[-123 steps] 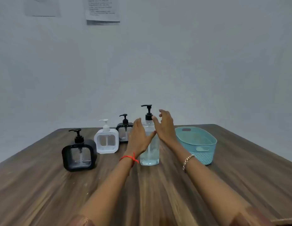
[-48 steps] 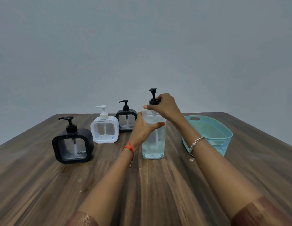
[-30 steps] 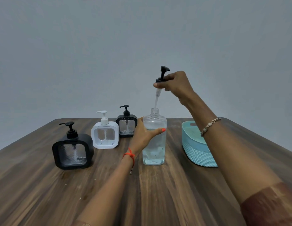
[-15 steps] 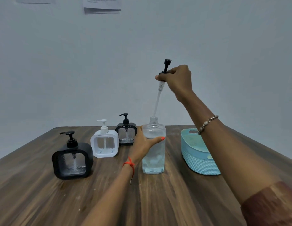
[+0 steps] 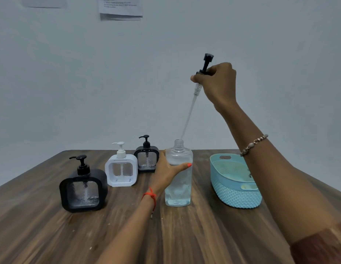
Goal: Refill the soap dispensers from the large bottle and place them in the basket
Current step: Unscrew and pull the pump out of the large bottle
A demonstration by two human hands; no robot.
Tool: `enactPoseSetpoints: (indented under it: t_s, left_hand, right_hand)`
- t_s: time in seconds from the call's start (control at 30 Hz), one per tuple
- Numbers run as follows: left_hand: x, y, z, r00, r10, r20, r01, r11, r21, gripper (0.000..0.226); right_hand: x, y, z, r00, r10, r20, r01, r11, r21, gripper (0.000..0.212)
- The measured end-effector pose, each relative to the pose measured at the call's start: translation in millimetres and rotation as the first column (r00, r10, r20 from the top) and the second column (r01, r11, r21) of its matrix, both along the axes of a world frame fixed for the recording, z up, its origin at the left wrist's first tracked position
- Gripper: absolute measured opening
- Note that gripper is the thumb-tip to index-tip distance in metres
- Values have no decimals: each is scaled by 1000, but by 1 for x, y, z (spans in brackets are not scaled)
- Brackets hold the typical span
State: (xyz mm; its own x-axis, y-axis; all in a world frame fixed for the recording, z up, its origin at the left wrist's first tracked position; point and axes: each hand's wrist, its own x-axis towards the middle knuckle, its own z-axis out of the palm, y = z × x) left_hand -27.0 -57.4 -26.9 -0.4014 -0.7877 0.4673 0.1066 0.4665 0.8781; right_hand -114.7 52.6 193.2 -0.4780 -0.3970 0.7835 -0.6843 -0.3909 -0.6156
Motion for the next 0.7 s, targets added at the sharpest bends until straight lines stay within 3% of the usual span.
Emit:
enactPoseSetpoints:
  t_s: [0.17,0.33,0.43,0.57,0.7]
  left_hand:
    - [0,0,0,1000,-5,15,5,1000,2,75]
    - [1,5,2,1000,5,-4,-4,1000,19,70]
    - [1,7,3,1000,5,-7,-5,1000,13,68]
    - [1,10,5,1000,17,-18,-17,1000,9,67]
    - [-1,13,1,999,36,-35,-35,999,38,70]
  right_hand:
    - [-1,5,-1,1000,10,-13,-10,1000,-22,28]
    - [-3,32,-5,999,42,-20,-45,970,-239,14]
    - [-7,52,-20,993,82,-85,-106,937,-333,19]
    - [-15,61,-84,955,76,-287,-146,962,-231,26]
    - [-38,60,-180,840,90,-535,-73,996,52,47]
